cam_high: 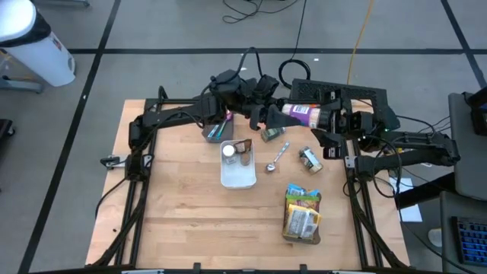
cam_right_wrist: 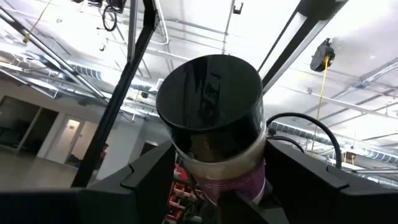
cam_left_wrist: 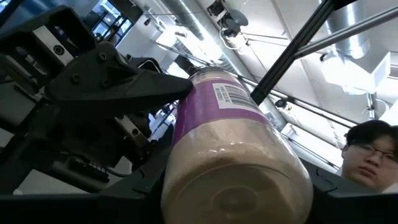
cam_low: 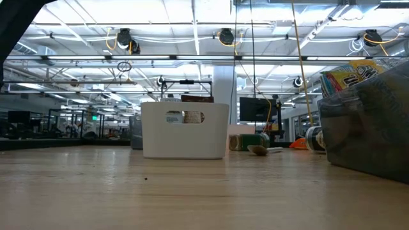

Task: Pick & Place Food Item
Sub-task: Put the purple seasoning bottle into the white bin

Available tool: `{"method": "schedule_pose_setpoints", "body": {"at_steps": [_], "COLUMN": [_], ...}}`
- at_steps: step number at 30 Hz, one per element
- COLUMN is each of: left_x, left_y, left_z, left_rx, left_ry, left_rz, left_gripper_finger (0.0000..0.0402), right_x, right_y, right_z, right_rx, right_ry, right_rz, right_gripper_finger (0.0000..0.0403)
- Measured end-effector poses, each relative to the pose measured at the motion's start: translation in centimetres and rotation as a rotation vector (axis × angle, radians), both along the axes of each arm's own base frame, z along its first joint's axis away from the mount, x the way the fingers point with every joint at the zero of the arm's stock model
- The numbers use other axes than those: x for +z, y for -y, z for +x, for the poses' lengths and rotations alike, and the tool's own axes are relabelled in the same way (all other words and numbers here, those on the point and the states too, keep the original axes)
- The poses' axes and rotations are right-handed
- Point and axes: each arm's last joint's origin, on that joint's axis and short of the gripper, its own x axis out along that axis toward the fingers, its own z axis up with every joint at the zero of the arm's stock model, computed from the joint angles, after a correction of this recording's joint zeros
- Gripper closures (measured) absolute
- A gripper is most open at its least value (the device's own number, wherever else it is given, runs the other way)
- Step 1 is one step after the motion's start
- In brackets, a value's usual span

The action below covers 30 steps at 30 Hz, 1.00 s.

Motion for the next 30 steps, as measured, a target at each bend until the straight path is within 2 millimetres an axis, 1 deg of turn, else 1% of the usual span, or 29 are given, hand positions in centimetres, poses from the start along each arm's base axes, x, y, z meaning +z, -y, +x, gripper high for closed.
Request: {"method": "schedule_pose_setpoints", "body": {"at_steps": [9,15,26,28,30], "left_x": [0.16,0.12,-0.07,-0.10,-0.12], "left_y": [0.08,0.18,0.20,0.19,0.29], "left_z": [-0.09,-0.07,0.03,0.04,0.07], "left_rx": [-0.017,-0.025,-0.032,-0.034,-0.037], "left_ry": [0.009,0.002,-0.015,-0.018,-0.019], "left_rz": [0.000,0.000,-0.009,-0.010,-0.010], "left_gripper_finger": [0.0188,0.0188,0.0188,0.0188,0.0188], "right_x": [0.76,0.86,0.90,0.94,0.96], "right_y": [-0.04,-0.08,-0.12,-0.12,-0.12], "right_z": [0.96,0.96,0.92,0.88,0.86], "right_rx": [0.051,0.066,0.078,0.082,0.089], "right_ry": [0.006,0.015,0.020,0.025,0.026], "right_rz": [-0.021,-0.026,-0.033,-0.029,-0.020], "right_gripper_finger": [0.0166,0.0168,0.0215,0.0212,0.0200]}}
